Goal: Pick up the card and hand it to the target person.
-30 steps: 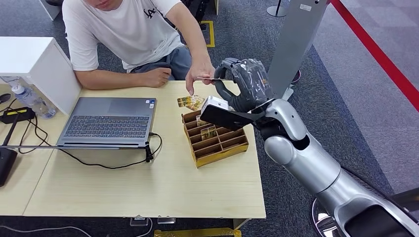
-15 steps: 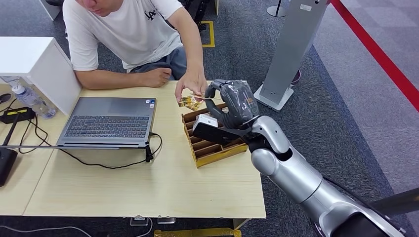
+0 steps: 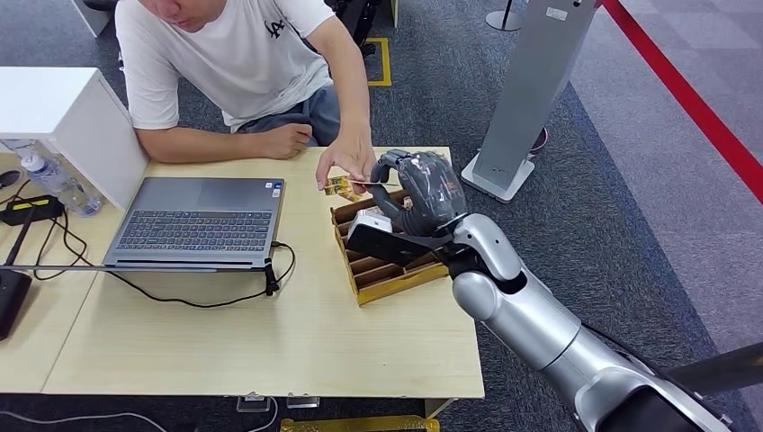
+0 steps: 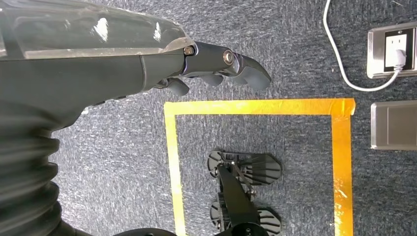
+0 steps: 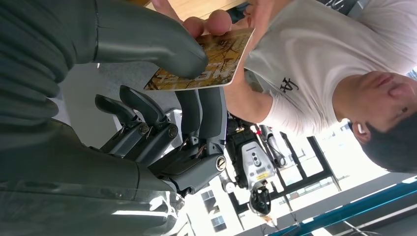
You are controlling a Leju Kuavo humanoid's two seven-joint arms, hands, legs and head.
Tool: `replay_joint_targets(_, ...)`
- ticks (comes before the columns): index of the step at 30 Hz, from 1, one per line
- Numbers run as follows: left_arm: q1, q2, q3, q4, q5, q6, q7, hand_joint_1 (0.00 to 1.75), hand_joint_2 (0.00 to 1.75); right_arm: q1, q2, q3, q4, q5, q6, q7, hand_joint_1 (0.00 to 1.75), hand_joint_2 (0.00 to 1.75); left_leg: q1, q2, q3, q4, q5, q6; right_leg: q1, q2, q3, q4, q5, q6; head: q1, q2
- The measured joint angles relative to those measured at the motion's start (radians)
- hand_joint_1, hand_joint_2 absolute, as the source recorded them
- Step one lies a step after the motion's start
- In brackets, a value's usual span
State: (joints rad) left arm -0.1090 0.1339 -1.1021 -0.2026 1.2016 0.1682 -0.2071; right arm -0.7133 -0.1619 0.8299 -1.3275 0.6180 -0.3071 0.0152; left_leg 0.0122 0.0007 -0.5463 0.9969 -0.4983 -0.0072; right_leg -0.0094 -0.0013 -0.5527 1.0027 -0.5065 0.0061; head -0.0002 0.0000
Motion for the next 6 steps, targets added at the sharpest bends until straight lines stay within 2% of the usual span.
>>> replay_joint_targets(3, 0.000, 0.000, 0.000, 0.000, 0.000, 0.020, 0.007, 0.00, 1.75, 0.020, 0.004, -0.008, -0.001, -0.056, -0.006, -0.012, 0.00, 1.75, 0.000, 0.000, 0.002, 0.000, 0.000, 0.000, 0.000, 0.000, 0.000, -0.001, 0.000, 0.000, 0.000, 0.000)
replay_joint_targets(5, 0.000, 0.000, 0.000, 0.000, 0.000, 0.046, 0.015, 0.00, 0.87, 0.095, -0.001, -0.041, -0.016, -0.245, -0.014, -0.068, 0.00, 1.75, 0.001, -0.001, 0.003, 0.000, -0.001, 0.000, 0.001, -0.002, 0.002, -0.002, -0.001, 0.000, -0.002, 0.000)
replay_joint_targets(6, 0.000, 0.000, 0.000, 0.000, 0.000, 0.054, 0.017, 0.00, 0.58, 0.120, -0.003, -0.053, -0.022, -0.307, -0.016, -0.088, 0.00, 1.75, 0.001, -0.001, 0.004, 0.000, -0.001, 0.000, 0.001, -0.003, 0.002, -0.002, -0.002, 0.000, -0.002, 0.000)
